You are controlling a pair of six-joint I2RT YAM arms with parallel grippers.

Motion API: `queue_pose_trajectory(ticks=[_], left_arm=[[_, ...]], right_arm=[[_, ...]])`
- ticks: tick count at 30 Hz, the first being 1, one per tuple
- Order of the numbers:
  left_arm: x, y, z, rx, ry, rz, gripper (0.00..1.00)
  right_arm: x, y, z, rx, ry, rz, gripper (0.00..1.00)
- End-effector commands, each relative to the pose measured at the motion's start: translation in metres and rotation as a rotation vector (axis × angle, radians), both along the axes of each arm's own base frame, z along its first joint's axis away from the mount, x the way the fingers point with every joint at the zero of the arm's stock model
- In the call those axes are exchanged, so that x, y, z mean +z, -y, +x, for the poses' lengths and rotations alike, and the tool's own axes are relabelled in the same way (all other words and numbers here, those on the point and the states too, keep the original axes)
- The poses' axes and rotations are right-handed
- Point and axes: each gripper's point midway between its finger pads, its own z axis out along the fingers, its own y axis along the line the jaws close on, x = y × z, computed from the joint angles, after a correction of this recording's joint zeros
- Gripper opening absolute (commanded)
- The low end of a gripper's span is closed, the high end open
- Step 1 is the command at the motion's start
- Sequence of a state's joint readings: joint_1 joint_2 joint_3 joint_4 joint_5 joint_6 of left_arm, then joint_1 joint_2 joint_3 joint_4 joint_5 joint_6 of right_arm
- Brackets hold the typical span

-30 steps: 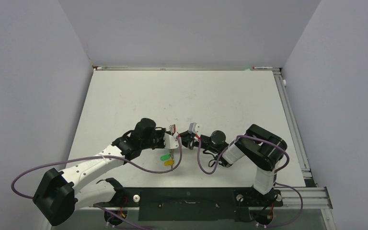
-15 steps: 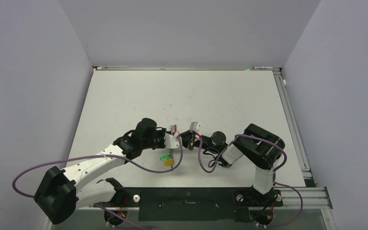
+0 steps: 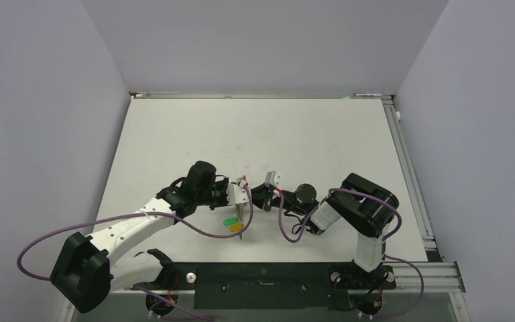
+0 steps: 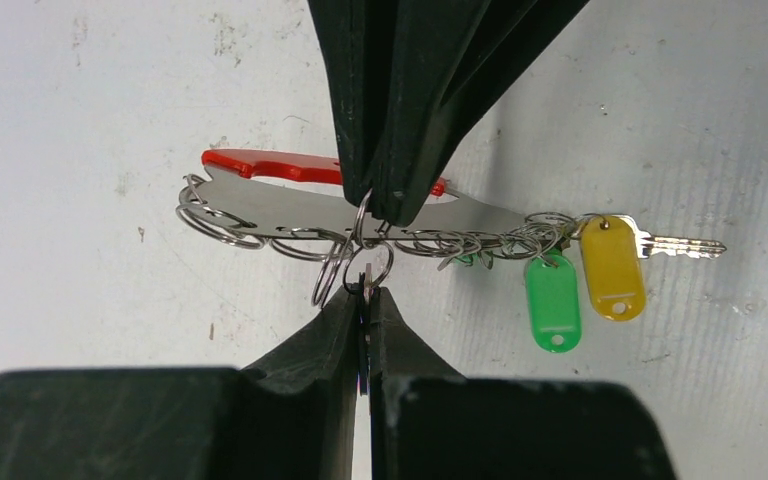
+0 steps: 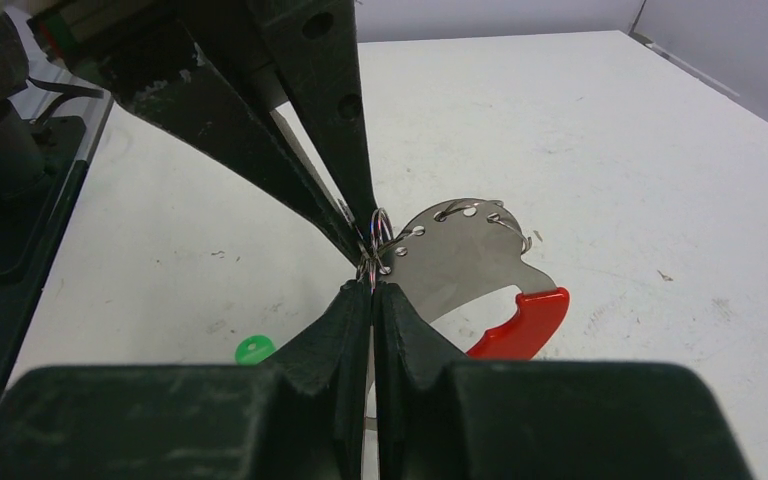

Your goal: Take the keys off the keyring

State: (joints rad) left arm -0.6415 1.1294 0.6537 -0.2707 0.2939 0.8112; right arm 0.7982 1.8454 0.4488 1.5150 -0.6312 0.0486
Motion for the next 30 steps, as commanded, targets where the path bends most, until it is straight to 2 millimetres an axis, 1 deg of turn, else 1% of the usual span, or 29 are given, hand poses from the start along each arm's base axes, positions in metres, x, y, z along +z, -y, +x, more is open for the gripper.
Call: queue_pose_trajectory(ticks=[1, 5, 7, 10, 12, 14, 16, 18, 22, 25, 30], left_arm=[[0.008, 0.009, -0.004, -0.024, -0.031, -0.008, 0.0], [0.013, 0.018, -0.002, -0.027, -0.028, -0.033, 0.0], [0.012, 0.018, -0.001, -0.027, -0.028, -0.031, 0.0], [0.011, 0.015, -0.002, -0.022, -0.045, -0.027, 0.0], [0.016, 0.013, -0.002, -0.018, -0.048, -0.036, 0.0], [0.02, 0.01, 0.0, -0.016, -0.039, -0.032, 0.0], [0.026, 0.009, 0.003, -0.02, -0.019, -0.031, 0.0], [0.031, 0.008, 0.004, -0.032, 0.0, -0.028, 0.0], [0.035, 0.006, 0.006, -0.058, 0.039, -0.002, 0.0], [0.037, 0.004, 0.009, -0.094, 0.074, 0.031, 0.0], [0.042, 0.001, 0.011, -0.16, 0.129, 0.074, 0.0]], right_arm=[[0.065, 0.003, -0.004, 0.023, 0.14, 0.211, 0.05], [0.054, 0.0, 0.0, 0.02, 0.124, 0.191, 0.05], [0.05, -0.002, 0.002, 0.028, 0.118, 0.184, 0.05], [0.048, -0.007, 0.005, 0.043, 0.118, 0.185, 0.05], [0.042, -0.01, 0.008, 0.045, 0.113, 0.177, 0.06], [0.04, -0.008, 0.013, 0.044, 0.105, 0.173, 0.15], [0.04, -0.005, 0.016, 0.041, 0.11, 0.171, 0.19], [0.04, -0.003, 0.017, 0.045, 0.119, 0.167, 0.27], [0.041, -0.002, 0.019, 0.052, 0.131, 0.151, 0.31], [0.042, -0.004, 0.015, 0.08, 0.155, 0.123, 0.33], [0.032, -0.007, 0.007, 0.157, 0.166, 0.033, 0.36]])
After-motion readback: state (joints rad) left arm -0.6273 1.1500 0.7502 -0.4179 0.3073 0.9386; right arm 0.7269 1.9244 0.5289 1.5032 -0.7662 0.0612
